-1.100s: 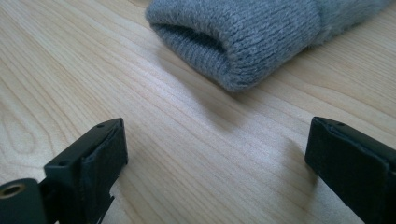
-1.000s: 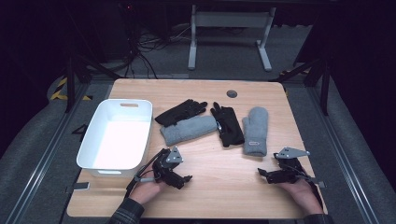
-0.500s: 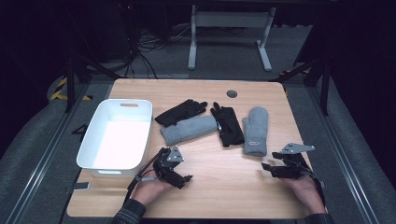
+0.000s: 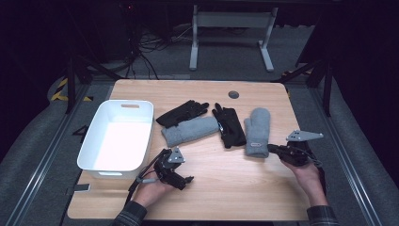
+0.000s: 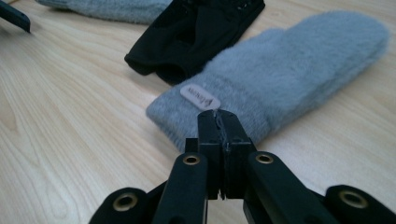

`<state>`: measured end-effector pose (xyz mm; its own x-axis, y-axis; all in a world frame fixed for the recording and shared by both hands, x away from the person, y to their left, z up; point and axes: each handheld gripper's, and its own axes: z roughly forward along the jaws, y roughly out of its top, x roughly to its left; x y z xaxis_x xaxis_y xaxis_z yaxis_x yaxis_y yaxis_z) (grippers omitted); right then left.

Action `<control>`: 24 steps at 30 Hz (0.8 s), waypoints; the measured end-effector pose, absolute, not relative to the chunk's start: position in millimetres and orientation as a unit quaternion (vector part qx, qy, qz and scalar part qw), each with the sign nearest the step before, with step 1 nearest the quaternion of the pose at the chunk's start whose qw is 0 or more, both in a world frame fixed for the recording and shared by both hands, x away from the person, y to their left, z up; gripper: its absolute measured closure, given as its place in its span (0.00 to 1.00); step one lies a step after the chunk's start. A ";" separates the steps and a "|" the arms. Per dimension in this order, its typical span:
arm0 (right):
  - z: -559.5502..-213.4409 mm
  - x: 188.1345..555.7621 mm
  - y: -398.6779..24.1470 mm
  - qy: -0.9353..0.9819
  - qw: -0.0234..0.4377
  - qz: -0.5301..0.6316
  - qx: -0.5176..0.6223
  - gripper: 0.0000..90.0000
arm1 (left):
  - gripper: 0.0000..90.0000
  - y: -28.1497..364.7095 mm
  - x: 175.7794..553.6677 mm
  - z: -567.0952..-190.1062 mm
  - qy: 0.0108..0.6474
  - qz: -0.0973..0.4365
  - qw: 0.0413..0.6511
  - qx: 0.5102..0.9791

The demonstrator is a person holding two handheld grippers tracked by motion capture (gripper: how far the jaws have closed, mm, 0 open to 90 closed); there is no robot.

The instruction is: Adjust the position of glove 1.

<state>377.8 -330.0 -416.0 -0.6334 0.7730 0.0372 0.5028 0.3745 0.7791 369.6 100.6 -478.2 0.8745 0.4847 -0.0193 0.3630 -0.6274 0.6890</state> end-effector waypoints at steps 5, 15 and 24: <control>-413.2 391.1 -327.3 0.813 0.161 0.402 0.390 1.00 | 0.01 100.3 369.9 -478.2 0.236 0.085 0.360 0.899; -418.2 415.8 -322.9 0.816 0.161 0.391 0.394 1.00 | 0.00 100.3 369.9 -478.2 0.236 0.085 0.360 0.899; -435.0 427.4 -314.8 0.836 0.155 0.351 0.391 1.00 | 0.00 100.4 369.7 -478.3 0.235 0.084 0.360 0.899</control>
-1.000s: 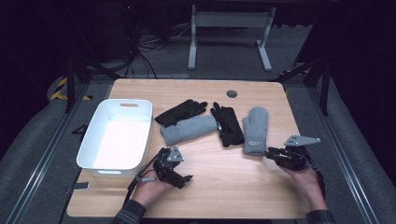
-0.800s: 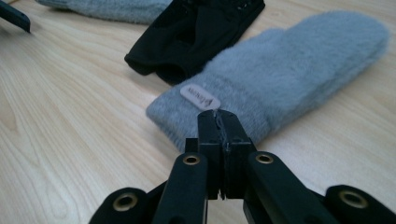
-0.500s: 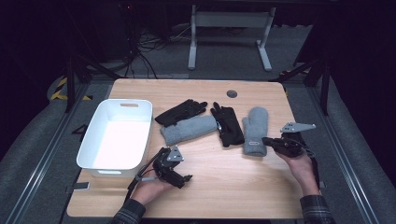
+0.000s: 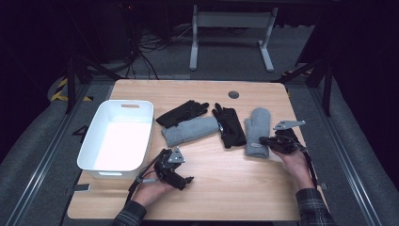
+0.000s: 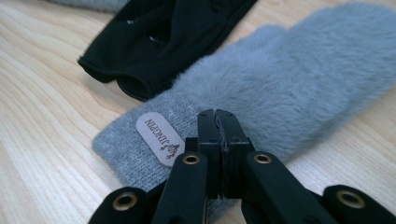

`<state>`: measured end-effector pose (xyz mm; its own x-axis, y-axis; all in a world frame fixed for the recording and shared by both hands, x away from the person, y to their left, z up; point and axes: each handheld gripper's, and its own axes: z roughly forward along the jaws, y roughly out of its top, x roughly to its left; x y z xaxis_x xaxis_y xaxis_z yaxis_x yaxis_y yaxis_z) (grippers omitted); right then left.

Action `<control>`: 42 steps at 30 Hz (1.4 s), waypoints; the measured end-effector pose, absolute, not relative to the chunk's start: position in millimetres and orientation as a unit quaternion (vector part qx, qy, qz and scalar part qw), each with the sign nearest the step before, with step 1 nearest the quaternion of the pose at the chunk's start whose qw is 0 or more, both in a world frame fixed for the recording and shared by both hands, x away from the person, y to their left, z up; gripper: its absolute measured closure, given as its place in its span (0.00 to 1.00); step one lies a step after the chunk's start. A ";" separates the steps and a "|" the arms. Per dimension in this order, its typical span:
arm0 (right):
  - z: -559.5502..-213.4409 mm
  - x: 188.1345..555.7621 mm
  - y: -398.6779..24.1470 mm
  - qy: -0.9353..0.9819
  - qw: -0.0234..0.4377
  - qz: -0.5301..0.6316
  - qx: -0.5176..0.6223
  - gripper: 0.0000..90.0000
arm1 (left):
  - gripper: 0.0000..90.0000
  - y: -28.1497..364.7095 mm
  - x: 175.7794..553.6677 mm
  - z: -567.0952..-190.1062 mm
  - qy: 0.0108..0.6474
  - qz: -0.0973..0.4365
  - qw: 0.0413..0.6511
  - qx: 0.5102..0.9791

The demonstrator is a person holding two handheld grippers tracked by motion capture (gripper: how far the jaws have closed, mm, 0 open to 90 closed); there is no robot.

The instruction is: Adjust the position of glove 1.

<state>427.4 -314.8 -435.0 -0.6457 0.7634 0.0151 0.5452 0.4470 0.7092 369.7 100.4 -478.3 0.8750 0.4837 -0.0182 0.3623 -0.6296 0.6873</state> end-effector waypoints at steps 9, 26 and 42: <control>-437.7 423.6 -317.4 0.842 0.153 0.338 0.391 1.00 | 0.00 100.4 369.7 -478.3 0.235 0.084 0.360 0.899; -435.2 386.4 -321.4 0.849 0.134 0.333 0.387 1.00 | 0.00 100.4 369.7 -478.3 0.235 0.084 0.360 0.899; -434.0 359.9 -296.8 0.871 0.106 0.335 0.343 1.00 | 0.00 100.5 369.6 -478.3 0.235 0.084 0.360 0.899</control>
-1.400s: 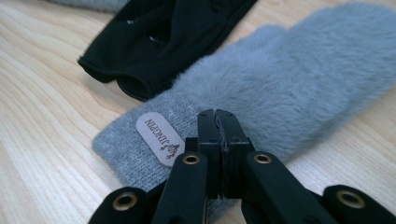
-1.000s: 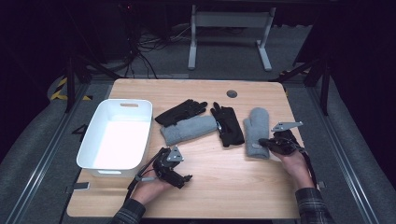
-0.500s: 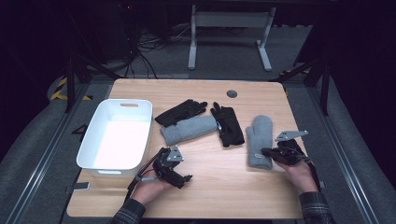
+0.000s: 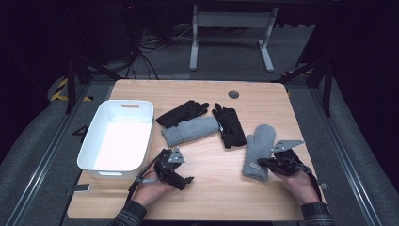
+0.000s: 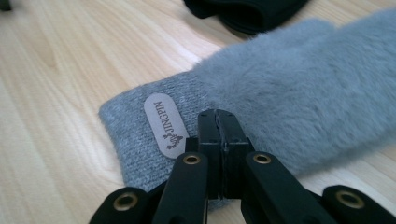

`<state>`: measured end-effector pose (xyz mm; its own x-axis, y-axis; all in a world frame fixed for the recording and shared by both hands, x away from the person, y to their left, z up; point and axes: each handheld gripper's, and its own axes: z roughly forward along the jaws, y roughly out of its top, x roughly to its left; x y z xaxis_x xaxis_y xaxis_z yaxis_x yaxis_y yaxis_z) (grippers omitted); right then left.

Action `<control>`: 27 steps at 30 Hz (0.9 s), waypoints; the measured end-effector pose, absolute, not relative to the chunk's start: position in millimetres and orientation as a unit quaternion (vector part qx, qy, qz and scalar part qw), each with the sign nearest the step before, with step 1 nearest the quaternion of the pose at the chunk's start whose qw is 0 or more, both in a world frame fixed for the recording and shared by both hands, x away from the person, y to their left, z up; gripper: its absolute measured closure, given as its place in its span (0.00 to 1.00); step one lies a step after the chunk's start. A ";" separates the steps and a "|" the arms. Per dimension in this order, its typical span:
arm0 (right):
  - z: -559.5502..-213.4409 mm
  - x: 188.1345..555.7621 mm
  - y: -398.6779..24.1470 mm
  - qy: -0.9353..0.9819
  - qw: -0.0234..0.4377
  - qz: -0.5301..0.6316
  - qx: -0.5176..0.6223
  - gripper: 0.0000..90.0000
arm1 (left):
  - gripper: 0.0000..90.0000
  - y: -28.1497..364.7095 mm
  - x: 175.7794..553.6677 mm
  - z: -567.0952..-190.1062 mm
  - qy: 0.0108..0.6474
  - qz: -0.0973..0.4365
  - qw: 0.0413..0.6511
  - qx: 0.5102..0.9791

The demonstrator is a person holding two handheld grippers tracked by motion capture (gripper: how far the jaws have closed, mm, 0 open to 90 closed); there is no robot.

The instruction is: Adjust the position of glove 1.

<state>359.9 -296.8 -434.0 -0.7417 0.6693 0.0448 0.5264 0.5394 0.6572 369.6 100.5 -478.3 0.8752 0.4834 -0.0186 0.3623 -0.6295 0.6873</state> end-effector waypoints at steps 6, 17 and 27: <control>-434.0 356.2 -283.9 0.880 0.094 0.340 0.320 1.00 | 0.00 100.5 369.7 -478.4 0.235 0.084 0.361 0.899; -433.8 349.5 -256.7 0.894 0.074 0.345 0.276 1.00 | 0.00 100.5 369.7 -478.4 0.235 0.083 0.361 0.899; -434.8 340.1 -226.9 0.906 0.044 0.352 0.232 1.00 | 0.00 100.5 369.7 -478.4 0.235 0.083 0.361 0.899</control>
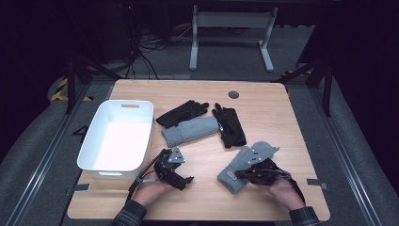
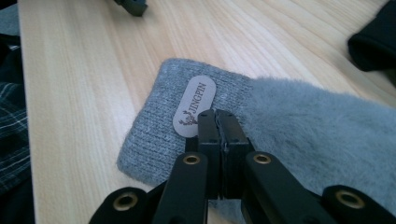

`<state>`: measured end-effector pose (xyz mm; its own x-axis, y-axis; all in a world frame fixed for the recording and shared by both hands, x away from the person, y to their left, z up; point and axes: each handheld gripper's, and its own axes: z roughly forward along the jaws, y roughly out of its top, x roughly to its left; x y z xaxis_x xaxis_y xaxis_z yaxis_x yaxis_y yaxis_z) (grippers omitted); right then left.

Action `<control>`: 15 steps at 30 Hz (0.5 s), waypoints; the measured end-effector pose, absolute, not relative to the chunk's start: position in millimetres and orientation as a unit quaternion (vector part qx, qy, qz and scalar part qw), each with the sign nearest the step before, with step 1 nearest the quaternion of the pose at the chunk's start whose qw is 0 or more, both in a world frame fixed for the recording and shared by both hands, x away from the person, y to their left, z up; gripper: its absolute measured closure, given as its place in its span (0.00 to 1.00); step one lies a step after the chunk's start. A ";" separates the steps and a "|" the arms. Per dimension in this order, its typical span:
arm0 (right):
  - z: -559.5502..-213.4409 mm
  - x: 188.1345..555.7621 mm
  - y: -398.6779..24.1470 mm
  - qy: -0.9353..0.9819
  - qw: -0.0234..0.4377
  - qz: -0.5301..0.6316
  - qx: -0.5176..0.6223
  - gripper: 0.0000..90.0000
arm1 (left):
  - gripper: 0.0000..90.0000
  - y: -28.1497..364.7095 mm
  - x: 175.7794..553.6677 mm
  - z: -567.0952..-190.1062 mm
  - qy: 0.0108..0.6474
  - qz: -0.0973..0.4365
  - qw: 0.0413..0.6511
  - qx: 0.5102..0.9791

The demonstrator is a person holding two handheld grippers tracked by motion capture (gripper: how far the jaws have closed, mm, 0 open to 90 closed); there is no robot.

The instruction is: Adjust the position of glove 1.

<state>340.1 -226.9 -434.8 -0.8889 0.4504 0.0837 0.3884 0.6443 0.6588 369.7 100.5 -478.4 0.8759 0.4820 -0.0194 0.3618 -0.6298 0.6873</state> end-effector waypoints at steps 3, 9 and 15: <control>-434.3 338.4 -222.0 0.906 0.041 0.356 0.224 1.00 | 0.00 100.5 369.7 -478.4 0.235 0.083 0.361 0.899; -425.6 344.8 -236.2 0.895 0.067 0.369 0.242 1.00 | 0.00 100.5 369.7 -478.4 0.235 0.083 0.361 0.899; -419.5 367.6 -274.1 0.874 0.107 0.370 0.295 1.00 | 0.00 100.5 369.8 -478.4 0.235 0.083 0.361 0.899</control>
<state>367.6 -274.1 -419.5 -0.8033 0.5948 0.0323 0.4369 0.5515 0.7106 369.8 100.5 -478.4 0.8761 0.4818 -0.0199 0.3618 -0.6296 0.6876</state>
